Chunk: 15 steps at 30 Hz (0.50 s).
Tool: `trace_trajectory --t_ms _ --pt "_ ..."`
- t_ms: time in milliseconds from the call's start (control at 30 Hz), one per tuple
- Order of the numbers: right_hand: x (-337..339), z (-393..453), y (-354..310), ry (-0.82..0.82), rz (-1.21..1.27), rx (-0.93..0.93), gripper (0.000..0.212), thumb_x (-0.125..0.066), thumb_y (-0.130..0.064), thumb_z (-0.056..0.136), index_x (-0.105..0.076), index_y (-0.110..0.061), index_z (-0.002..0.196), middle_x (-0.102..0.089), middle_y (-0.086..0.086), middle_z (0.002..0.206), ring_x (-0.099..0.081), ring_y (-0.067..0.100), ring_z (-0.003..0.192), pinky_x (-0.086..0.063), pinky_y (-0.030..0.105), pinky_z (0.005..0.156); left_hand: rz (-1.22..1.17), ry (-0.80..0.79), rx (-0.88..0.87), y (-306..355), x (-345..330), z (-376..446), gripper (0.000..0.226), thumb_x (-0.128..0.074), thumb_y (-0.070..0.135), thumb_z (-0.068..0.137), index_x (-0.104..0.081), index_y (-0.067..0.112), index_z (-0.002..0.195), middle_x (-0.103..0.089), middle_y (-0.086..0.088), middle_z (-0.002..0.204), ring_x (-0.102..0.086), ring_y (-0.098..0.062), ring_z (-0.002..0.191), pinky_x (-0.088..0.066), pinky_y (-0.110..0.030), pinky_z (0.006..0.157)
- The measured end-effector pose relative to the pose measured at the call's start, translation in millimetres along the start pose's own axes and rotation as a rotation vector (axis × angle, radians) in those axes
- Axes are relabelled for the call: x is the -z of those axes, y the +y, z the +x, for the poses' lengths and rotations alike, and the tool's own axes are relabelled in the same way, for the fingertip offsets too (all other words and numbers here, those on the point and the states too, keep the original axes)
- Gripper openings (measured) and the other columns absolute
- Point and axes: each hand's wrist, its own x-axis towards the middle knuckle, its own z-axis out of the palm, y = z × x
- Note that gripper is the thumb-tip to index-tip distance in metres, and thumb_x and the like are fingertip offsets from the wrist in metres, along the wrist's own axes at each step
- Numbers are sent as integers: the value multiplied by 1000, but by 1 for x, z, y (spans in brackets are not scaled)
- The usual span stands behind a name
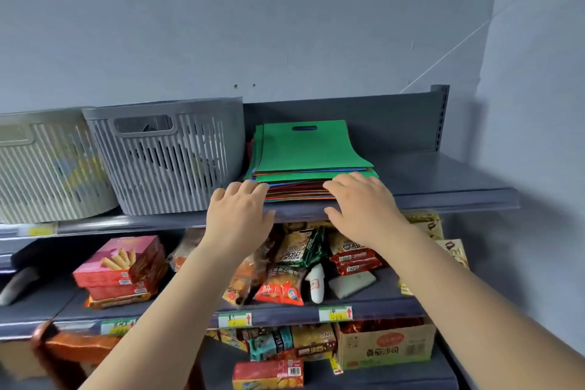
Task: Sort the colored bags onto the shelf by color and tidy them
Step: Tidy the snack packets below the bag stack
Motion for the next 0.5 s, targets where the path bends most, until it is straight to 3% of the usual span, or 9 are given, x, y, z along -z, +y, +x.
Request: trace_trajectory --t_ms 367,433,500 --pt "-46 108 29 7 80 1 48 -34 -41 101 -35 -21 144 -39 -5 149 -31 12 138 -25 28 110 -98 103 -2 -25 -48 84 40 -61 30 88 -59 7 120 -62 -9 115 -57 -33 108 -42 -42 92" --pt "-52 123 33 -41 90 -10 51 -33 -45 100 -34 -22 145 -35 -4 151 -26 14 141 -23 30 112 -126 118 -26 -31 -53 98 41 -59 30 90 -57 7 123 -61 -9 117 -56 -32 110 -42 -41 94" --pt "-55 135 38 -147 103 -39 53 -33 -50 98 -34 -26 145 -34 -1 152 -30 20 140 -31 34 109 -147 120 -39 -36 -57 112 44 -54 33 92 -52 10 129 -57 -6 124 -52 -28 116 -39 -38 98"
